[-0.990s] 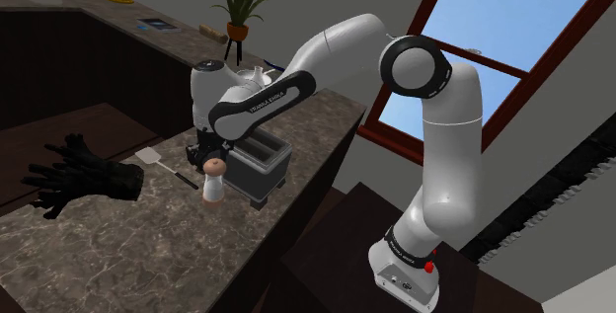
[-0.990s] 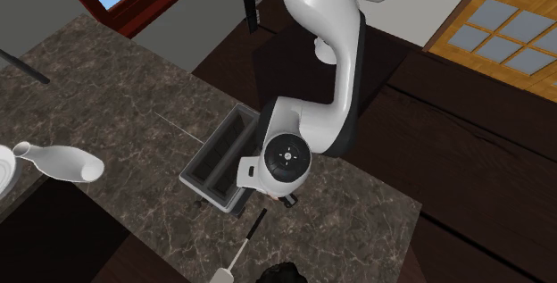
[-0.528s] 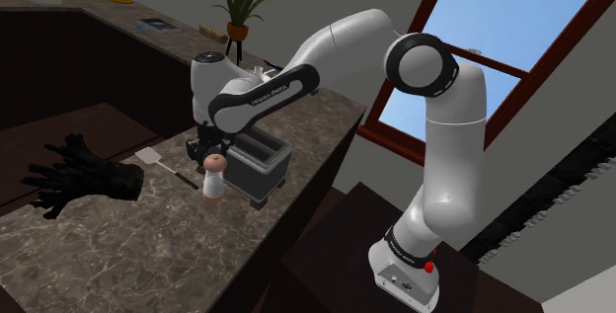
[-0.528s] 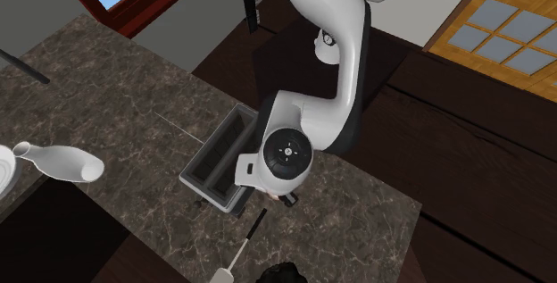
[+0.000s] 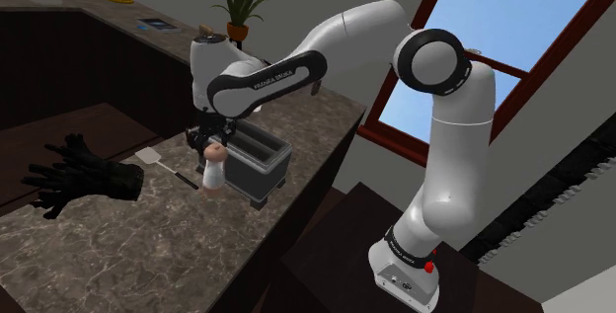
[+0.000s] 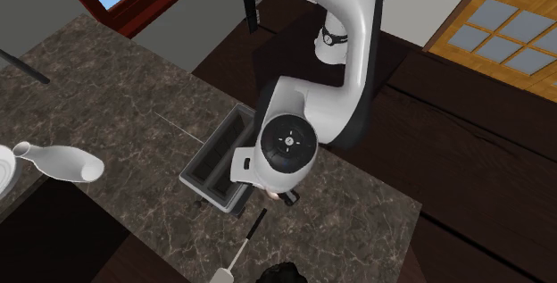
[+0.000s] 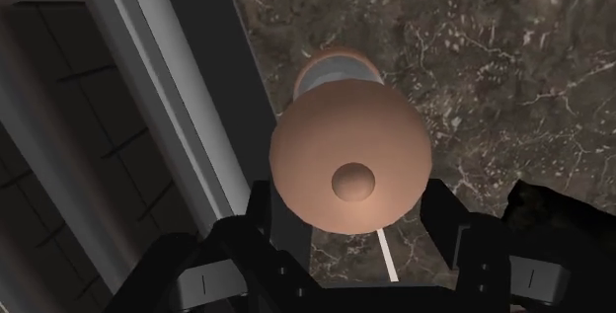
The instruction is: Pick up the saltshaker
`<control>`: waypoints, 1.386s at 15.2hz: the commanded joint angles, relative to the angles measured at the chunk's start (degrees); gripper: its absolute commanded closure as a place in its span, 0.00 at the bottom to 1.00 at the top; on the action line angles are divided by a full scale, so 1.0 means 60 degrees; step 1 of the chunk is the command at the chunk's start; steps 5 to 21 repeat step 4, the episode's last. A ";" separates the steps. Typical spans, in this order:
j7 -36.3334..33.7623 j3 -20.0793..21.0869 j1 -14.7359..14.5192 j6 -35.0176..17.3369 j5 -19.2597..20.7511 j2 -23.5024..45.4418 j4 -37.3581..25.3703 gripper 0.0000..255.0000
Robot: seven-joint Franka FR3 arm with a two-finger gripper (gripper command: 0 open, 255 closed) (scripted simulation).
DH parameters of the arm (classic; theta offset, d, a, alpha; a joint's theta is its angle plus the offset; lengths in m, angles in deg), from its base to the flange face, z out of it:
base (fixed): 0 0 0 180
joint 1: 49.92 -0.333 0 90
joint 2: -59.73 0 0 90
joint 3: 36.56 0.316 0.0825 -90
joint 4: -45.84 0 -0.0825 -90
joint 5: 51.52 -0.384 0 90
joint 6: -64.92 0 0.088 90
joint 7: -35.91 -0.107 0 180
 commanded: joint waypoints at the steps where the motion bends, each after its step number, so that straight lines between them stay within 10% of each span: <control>1: 0.0049 0.0040 0.0017 0.0194 -0.0074 -0.0146 -0.0056 1.00; 21: 0.0083 0.0059 0.0028 0.0309 -0.0115 -0.0222 -0.0101 1.00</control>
